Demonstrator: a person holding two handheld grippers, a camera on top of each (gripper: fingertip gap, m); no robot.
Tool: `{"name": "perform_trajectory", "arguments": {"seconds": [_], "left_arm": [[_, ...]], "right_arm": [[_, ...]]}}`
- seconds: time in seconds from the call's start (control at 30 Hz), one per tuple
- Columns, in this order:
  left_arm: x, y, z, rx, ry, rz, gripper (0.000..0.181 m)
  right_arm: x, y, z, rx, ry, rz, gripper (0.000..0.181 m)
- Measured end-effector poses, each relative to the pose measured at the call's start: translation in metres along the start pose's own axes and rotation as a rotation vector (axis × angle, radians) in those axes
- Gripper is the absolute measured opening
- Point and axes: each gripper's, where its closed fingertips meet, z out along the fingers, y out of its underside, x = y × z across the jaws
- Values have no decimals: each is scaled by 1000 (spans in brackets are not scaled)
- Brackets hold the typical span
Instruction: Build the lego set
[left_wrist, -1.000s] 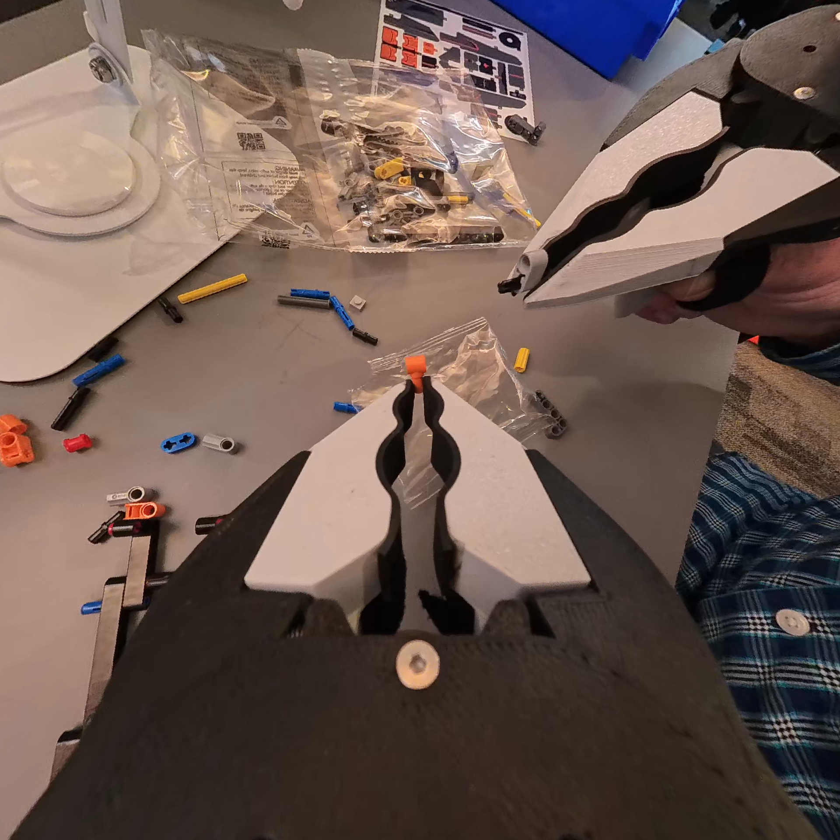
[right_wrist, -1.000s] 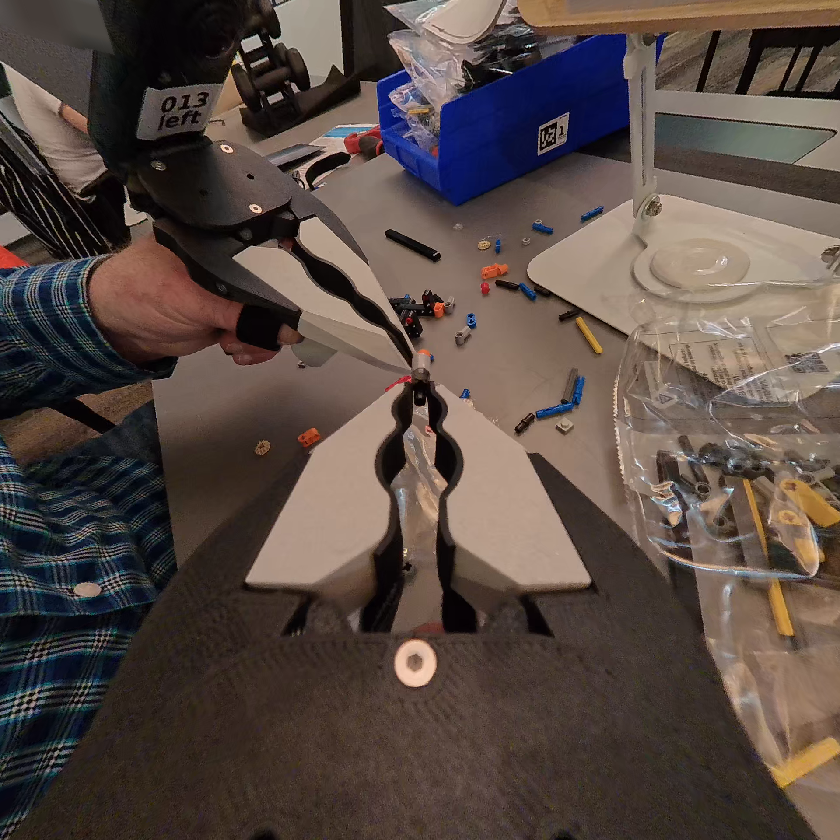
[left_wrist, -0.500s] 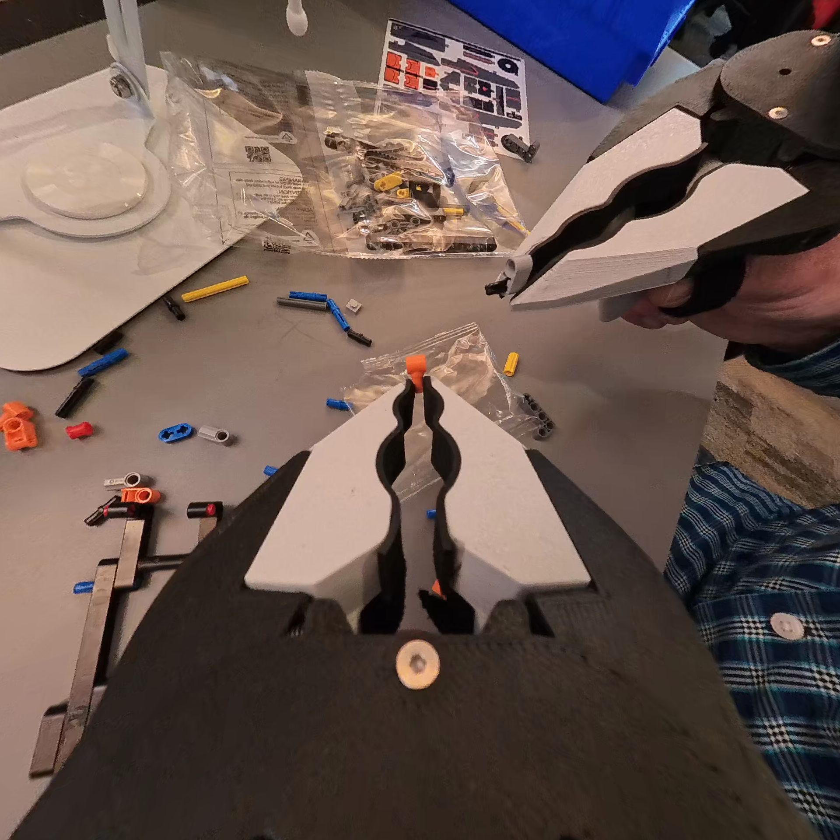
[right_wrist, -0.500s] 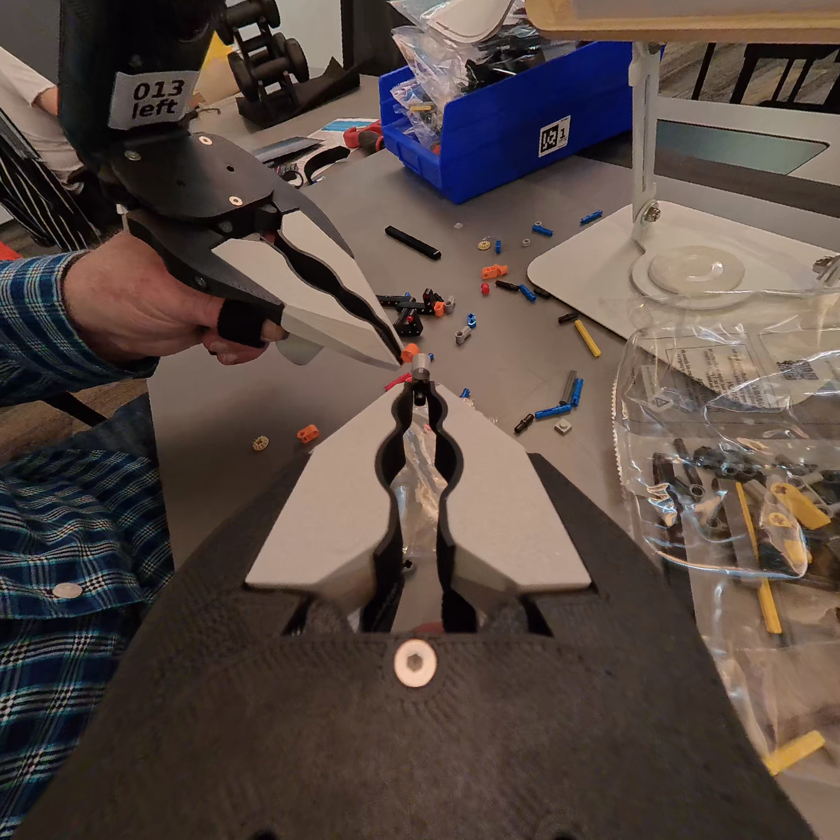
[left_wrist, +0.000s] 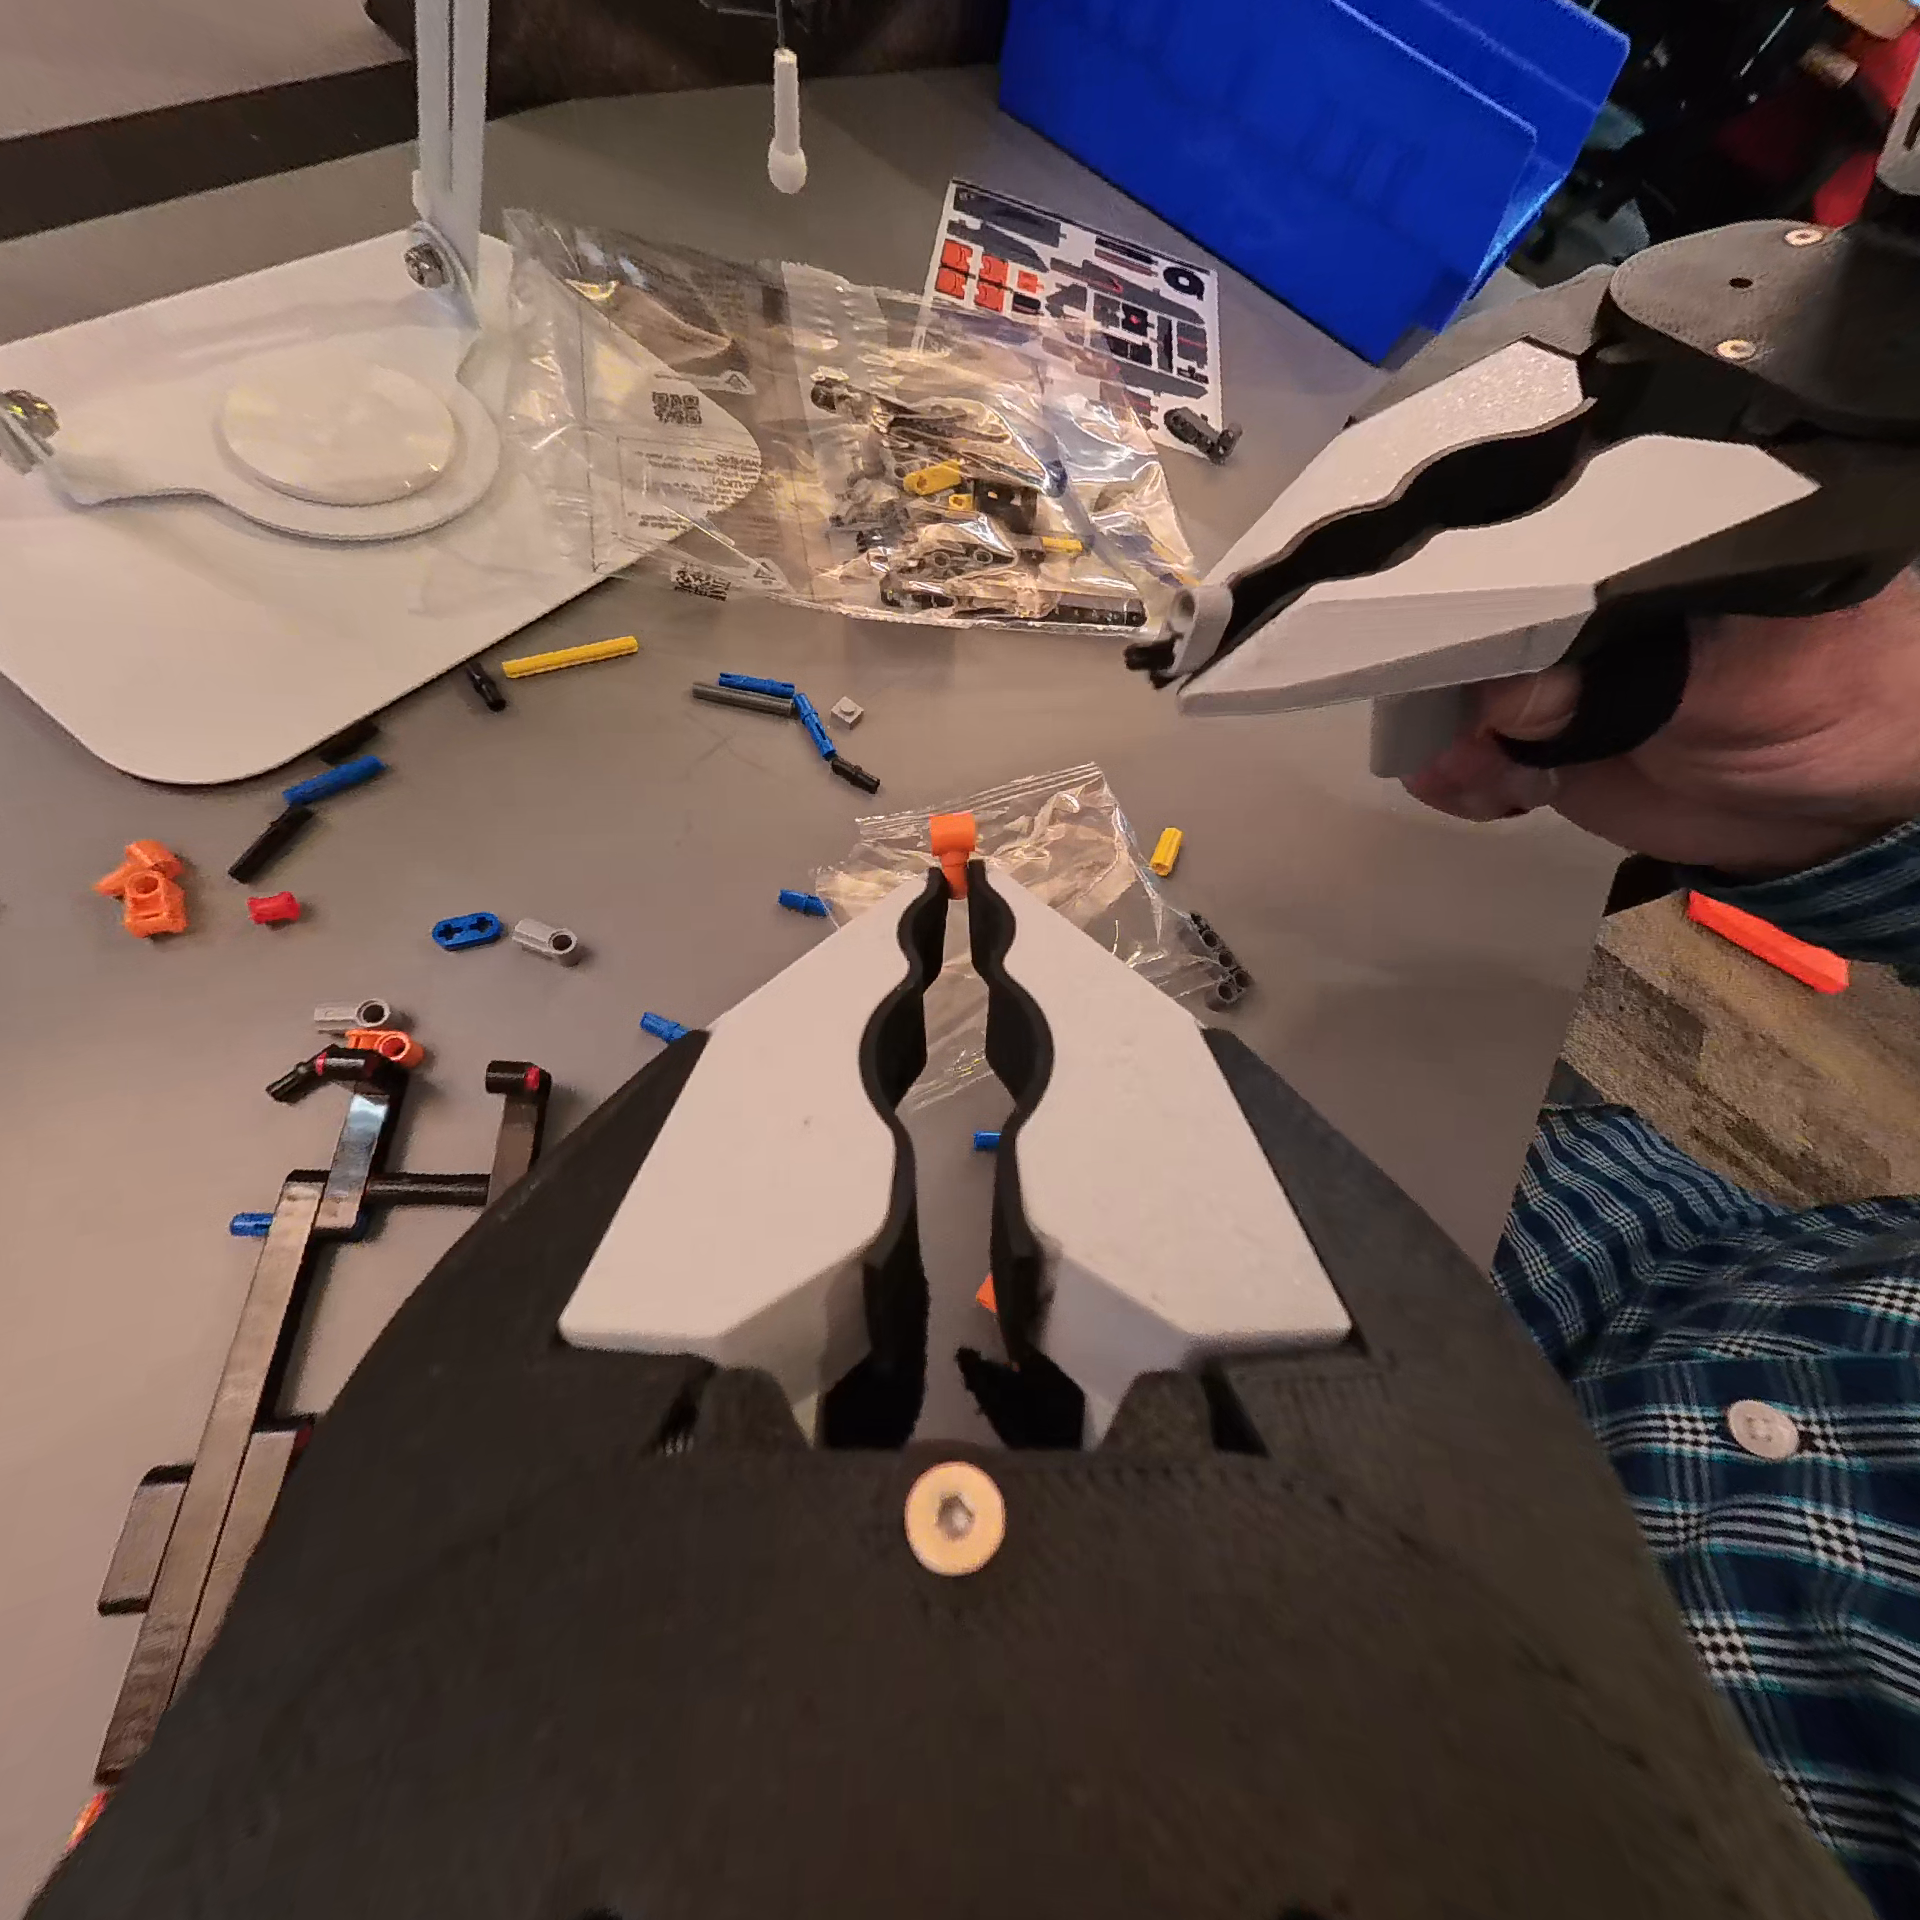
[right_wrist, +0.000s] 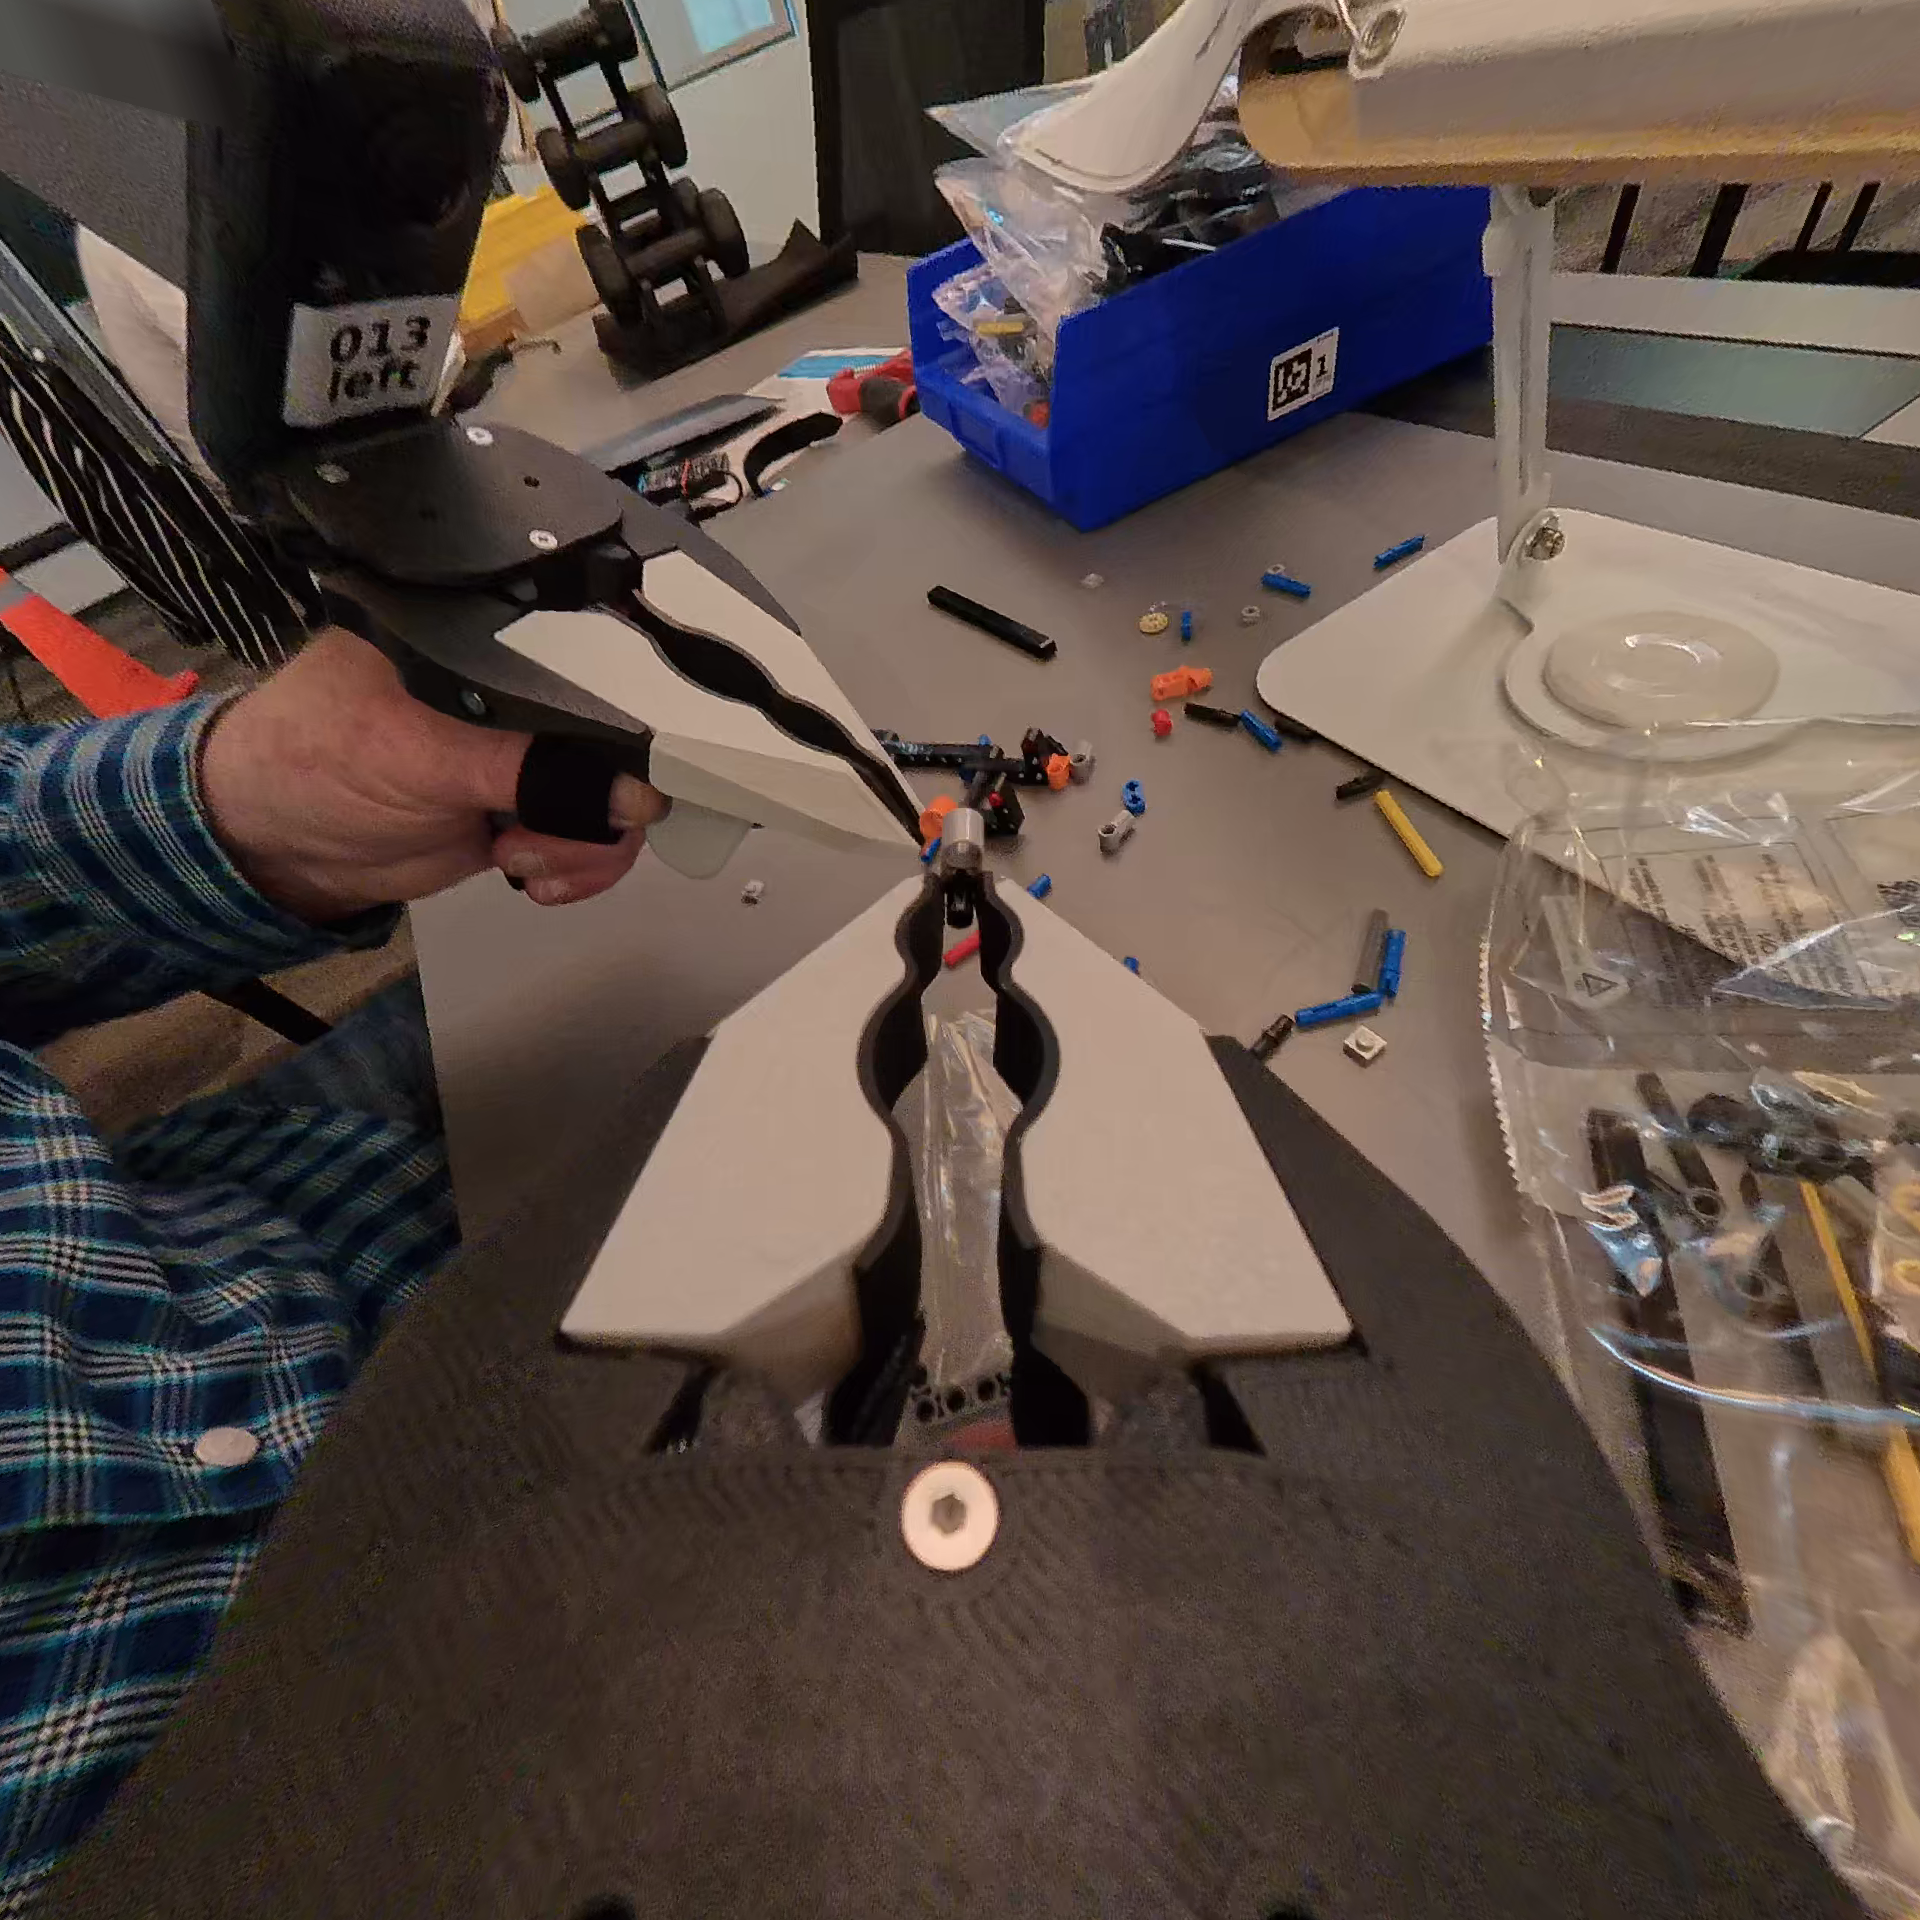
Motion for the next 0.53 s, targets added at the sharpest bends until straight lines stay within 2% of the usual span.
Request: {"name": "perform_trajectory", "arguments": {"seconds": [0.4,0.53], "left_arm": [[-1,-3,-7,34,13,-21,1],[-3,-3,-8,44,23,-44,1]], "right_arm": [[-10,-22,4,97,5,102,4],[-18,-20,9,99,-8,116,4]]}}
